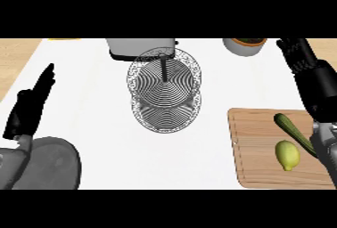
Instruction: Pick the lemon from the cutting board and place it in the tiered basket
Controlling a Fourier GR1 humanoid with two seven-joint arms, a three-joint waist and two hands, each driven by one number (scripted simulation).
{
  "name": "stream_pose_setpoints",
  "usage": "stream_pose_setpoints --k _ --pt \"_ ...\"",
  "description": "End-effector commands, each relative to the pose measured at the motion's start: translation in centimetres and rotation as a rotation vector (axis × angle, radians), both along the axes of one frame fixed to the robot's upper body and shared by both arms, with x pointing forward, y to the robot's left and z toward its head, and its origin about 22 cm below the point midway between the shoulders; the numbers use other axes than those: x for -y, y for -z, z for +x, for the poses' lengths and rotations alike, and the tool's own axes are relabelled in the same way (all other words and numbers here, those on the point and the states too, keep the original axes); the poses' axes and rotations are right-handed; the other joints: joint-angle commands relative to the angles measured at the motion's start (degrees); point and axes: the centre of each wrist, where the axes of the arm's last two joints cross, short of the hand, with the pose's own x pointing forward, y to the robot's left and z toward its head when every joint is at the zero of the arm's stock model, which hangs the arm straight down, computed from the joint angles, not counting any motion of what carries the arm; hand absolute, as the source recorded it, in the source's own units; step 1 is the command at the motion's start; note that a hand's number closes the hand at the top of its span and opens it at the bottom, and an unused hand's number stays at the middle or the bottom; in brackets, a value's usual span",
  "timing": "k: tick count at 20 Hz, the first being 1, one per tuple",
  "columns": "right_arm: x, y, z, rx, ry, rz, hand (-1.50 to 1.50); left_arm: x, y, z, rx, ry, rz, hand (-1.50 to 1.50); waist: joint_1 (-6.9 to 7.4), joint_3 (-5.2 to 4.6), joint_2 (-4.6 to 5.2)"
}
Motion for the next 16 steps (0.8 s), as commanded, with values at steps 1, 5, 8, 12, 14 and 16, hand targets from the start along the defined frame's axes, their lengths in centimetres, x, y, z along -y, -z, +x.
stream_pose_setpoints --k 1,5,8,12,14,16 --pt "0.6 1.4 -3.0 0.140 0.105 -0.026 1.50 0.6 1.1 -1.0 -0.012 -0.041 -0.048 0.00 -1.37 0.46 1.33" --pt "7.3 -1.4 -4.7 0.498 0.498 -0.022 1.50 0.3 7.1 -4.8 -0.156 -0.190 -0.187 0.00 -7.71 0.69 -0.98" --pt "12.3 2.6 -6.1 0.382 1.007 0.197 -1.50 0.4 8.2 -5.6 -0.205 -0.236 -0.257 0.00 -13.08 1.37 -0.81" --pt "11.0 5.1 -9.1 0.535 1.193 0.418 -1.50 2.4 10.1 -7.3 -0.211 -0.232 -0.342 0.00 -9.68 1.38 -0.59" --pt "9.9 6.0 -11.2 0.617 1.173 0.434 -1.50 3.0 11.0 -8.5 -0.203 -0.223 -0.343 0.00 -8.09 1.21 -0.49" --pt "8.7 7.4 -14.0 0.658 1.155 0.410 -1.50 3.4 11.8 -9.0 -0.203 -0.223 -0.341 0.00 -7.98 0.94 -0.02"
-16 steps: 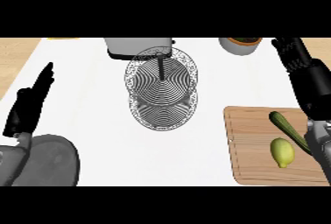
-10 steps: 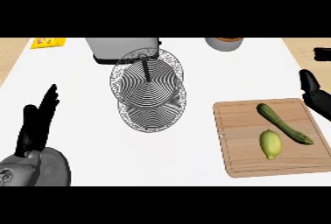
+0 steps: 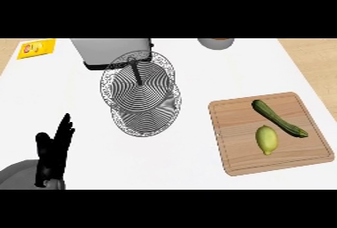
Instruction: Pick the lemon from the cutting board and place it in the tiered basket
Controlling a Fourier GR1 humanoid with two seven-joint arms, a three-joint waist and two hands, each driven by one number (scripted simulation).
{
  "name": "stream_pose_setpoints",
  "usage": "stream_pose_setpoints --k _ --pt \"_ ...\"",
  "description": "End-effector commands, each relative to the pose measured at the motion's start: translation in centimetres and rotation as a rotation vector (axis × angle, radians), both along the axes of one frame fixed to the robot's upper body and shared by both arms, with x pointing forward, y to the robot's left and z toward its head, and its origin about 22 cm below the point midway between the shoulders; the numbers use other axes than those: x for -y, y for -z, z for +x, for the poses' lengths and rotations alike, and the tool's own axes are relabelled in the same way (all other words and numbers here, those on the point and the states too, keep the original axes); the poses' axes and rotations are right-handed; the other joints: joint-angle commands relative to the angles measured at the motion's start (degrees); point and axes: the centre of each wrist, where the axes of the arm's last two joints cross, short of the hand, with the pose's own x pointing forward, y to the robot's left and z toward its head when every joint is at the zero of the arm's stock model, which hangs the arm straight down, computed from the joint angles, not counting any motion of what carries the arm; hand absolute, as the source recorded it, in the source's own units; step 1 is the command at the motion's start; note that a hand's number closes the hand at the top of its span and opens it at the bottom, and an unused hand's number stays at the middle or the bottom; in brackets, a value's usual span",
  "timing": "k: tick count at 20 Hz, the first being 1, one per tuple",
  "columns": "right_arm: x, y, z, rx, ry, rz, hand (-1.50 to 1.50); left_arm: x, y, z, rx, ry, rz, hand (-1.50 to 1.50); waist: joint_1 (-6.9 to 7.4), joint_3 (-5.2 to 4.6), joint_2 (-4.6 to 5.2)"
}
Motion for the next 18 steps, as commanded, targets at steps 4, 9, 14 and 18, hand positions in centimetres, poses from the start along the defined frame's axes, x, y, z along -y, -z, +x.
stream_pose_setpoints --k 4,9,14,18 --pt "-1.7 7.3 -9.8 -0.171 0.035 0.015 -1.50 3.5 1.8 -1.7 0.052 0.035 -0.013 0.00 3.85 -0.44 1.39" --pt "-4.1 10.2 -16.0 -0.516 0.004 -0.055 -1.50 3.2 1.7 -2.1 0.054 0.094 -0.027 0.00 6.10 -0.80 1.98" --pt "-7.1 10.5 -19.0 -0.743 0.115 -0.093 -1.50 3.7 0.6 -1.6 0.083 0.118 -0.012 0.00 7.91 -0.84 2.38" --pt "-9.1 9.3 -18.9 -0.790 0.253 -0.078 -1.50 4.2 0.7 -1.1 0.077 0.143 -0.024 0.00 8.76 -0.86 2.69"
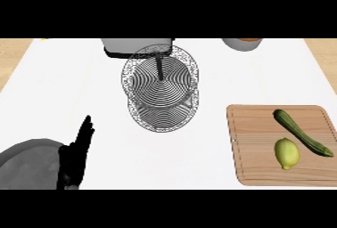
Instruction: Pick the lemon from the cutting board and place it in the tiered basket
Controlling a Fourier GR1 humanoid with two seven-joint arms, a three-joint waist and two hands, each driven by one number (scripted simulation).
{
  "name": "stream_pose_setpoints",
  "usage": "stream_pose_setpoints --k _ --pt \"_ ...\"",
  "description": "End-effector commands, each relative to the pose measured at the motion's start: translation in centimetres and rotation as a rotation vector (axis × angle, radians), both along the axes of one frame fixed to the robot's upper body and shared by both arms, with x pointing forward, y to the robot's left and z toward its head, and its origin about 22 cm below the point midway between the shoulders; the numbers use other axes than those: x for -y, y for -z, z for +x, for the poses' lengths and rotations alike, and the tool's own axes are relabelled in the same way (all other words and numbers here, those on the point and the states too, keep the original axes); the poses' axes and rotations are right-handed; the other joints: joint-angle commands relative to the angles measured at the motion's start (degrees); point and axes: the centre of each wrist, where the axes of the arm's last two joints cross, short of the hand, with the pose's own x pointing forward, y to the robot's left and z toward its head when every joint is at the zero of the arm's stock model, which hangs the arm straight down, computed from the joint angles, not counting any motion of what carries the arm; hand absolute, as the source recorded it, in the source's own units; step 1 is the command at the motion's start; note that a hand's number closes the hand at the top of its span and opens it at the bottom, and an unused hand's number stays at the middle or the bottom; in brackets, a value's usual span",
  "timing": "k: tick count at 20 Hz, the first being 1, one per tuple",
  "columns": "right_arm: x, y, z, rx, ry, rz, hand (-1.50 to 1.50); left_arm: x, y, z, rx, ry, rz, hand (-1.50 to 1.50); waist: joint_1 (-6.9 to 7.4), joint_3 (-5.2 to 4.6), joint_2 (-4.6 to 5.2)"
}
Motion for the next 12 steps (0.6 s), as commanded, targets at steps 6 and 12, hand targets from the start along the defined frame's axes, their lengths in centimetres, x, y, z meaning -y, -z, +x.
stream_pose_setpoints --k 6,12 --pt "-3.1 -1.1 1.5 -0.098 0.154 -0.020 -1.50 1.5 0.8 0.2 -0.009 0.043 0.002 0.00 1.70 -0.07 0.42" --pt "-2.5 1.5 4.4 -0.237 0.202 -0.046 -1.50 0.3 -0.3 0.4 -0.005 0.042 -0.011 0.00 2.26 -0.06 0.54"
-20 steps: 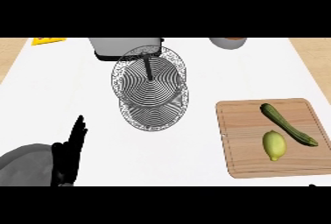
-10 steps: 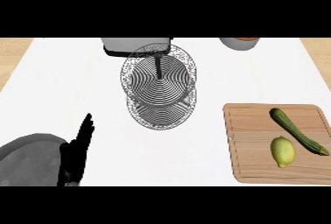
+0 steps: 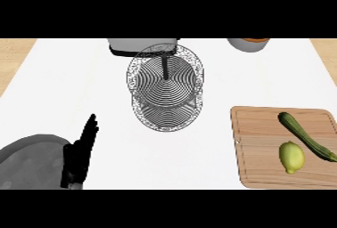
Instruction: Pick the lemon from the cutting board and place it in the tiered basket
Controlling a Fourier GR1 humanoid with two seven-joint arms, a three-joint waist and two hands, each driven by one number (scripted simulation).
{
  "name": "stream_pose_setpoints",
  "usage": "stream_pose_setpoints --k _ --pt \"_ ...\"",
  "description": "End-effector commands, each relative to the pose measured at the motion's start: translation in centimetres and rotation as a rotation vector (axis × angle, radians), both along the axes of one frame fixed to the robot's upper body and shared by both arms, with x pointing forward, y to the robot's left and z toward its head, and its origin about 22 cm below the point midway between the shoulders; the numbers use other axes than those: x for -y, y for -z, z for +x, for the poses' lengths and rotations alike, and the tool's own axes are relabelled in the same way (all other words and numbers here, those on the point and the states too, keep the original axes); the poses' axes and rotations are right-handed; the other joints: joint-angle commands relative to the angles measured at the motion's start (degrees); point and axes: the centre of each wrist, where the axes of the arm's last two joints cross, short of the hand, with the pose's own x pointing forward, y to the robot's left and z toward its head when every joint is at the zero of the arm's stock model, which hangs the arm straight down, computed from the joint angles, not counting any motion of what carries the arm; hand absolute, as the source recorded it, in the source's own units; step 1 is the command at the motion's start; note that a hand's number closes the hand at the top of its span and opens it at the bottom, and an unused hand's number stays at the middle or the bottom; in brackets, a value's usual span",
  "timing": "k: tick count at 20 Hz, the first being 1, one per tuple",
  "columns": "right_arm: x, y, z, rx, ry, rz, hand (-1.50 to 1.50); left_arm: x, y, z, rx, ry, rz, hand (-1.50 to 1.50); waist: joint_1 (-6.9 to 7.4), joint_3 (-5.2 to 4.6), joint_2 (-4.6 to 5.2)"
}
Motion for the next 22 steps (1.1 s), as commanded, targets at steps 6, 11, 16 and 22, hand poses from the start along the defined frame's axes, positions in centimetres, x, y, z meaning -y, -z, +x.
stream_pose_setpoints --k 6,11,16,22 --pt "0.3 -1.2 2.6 -0.244 0.103 0.046 -1.50 -0.4 -1.3 1.0 -0.019 -0.022 0.024 0.00 -0.58 -0.01 -0.26" --pt "-2.6 -2.3 8.8 -0.237 0.046 0.041 -1.50 0.3 -0.1 2.0 -0.018 -0.022 -0.003 0.00 -0.96 0.03 -0.45" --pt "-3.8 -2.3 10.9 -0.285 0.024 0.055 -1.50 1.5 0.3 -0.7 -0.029 -0.026 0.007 0.00 -0.87 0.08 -0.62" --pt "-2.9 -1.8 11.3 -0.437 0.068 0.133 -1.50 -0.5 1.2 -0.4 -0.024 -0.032 0.015 0.00 -1.05 0.08 -0.62"
